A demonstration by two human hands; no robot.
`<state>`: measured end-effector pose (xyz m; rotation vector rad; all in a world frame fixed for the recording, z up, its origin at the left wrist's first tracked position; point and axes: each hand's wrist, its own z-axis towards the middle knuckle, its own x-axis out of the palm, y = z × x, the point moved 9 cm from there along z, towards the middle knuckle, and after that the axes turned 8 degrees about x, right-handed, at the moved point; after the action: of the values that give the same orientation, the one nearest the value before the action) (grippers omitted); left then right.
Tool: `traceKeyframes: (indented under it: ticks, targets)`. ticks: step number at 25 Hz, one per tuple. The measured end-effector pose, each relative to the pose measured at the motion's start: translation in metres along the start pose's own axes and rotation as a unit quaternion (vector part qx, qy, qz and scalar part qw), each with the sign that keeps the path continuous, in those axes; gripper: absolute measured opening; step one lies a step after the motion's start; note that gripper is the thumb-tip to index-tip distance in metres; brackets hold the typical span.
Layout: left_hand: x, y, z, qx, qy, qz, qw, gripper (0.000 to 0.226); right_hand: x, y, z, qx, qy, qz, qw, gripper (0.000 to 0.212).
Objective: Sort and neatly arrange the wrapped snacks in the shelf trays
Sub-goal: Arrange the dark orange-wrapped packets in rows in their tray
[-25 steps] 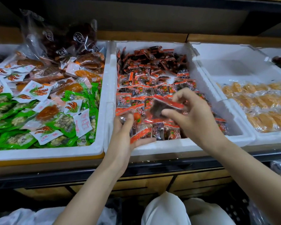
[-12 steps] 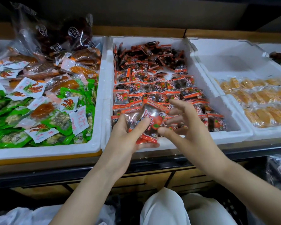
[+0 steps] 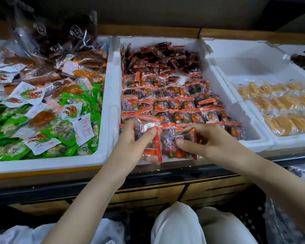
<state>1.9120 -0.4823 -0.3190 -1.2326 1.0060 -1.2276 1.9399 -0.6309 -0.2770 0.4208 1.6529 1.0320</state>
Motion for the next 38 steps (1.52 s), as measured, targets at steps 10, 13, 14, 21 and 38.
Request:
traceKeyframes:
  ticks: [10, 13, 14, 21, 38]
  targets:
    - [-0.039, -0.01, 0.01, 0.135, -0.115, 0.165, 0.97, 0.02, -0.001, -0.043, 0.057, 0.101, -0.059, -0.056, 0.992, 0.031]
    - [-0.038, -0.012, 0.007, 0.141, -0.102, 0.159, 0.972, 0.017, 0.018, -0.046, 0.066, 0.133, -0.006, -0.089, 0.987, 0.047]
    - [-0.039, -0.011, 0.007, 0.14, -0.1, 0.153, 0.973, 0.017, 0.019, -0.048, 0.067, 0.144, 0.004, -0.083, 0.986, 0.048]
    - [-0.03, -0.009, 0.009, 0.13, -0.077, 0.129, 0.98, 0.018, 0.017, -0.054, 0.072, 0.129, 0.011, -0.15, 0.98, 0.05]
    - [0.01, -0.03, 0.001, 0.208, 0.057, 0.222, 0.951, 0.044, 0.038, -0.014, 0.006, 0.161, 0.152, 0.239, 0.946, 0.023]
